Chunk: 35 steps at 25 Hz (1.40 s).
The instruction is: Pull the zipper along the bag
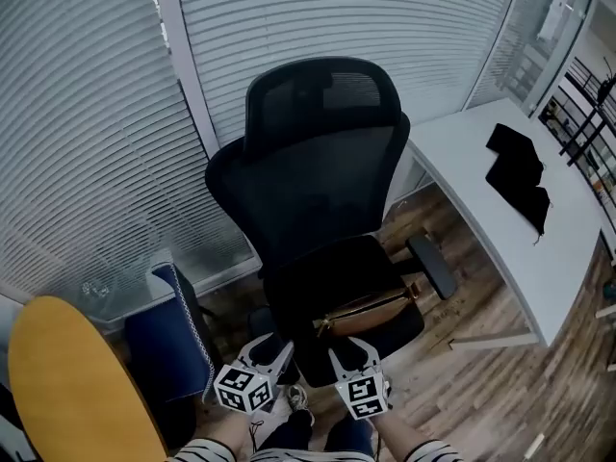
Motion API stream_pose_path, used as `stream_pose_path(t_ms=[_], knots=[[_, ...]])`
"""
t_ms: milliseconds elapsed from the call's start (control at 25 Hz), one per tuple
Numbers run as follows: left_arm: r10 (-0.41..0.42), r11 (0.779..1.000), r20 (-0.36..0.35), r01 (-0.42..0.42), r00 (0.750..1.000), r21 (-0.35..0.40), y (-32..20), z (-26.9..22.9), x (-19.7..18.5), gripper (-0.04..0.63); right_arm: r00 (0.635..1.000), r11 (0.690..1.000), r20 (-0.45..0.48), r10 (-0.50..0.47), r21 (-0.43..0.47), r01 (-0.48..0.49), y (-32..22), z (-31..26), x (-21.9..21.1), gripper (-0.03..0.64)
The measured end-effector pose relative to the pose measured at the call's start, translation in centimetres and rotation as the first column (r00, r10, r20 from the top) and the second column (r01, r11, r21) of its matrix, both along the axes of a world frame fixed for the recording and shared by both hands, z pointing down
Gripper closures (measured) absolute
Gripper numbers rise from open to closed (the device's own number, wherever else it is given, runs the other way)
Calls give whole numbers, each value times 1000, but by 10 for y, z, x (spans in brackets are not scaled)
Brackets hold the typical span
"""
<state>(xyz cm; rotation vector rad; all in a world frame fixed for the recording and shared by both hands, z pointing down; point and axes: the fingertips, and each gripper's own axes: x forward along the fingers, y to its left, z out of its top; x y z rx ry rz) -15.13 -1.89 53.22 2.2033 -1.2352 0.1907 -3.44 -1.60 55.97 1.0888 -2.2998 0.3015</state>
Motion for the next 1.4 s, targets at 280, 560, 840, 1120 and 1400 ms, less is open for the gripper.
stream_pose_path(t_ms=[280,560,840,1120,1400], knots=[[-1,995,-74,-6,997,-99,-15,43,1,460,967,980,-229,-113,132,146,2,36,-17,449],[-20,989,-123,2,992,-148,-20,75,2,460,846,883,-476,-239,257,394,-1,80,-29,428],[-31,983,-172,-1,985,-183,-21,92,1,460,708,735,-657,-260,340,586,-12,99,-38,382],[-32,983,-207,-7,978,-186,-26,98,5,460,555,570,-806,-204,363,737,-17,112,-43,377],[-35,980,-225,-11,974,-199,-21,103,9,460,540,501,-813,-217,382,777,-18,112,-52,379]])
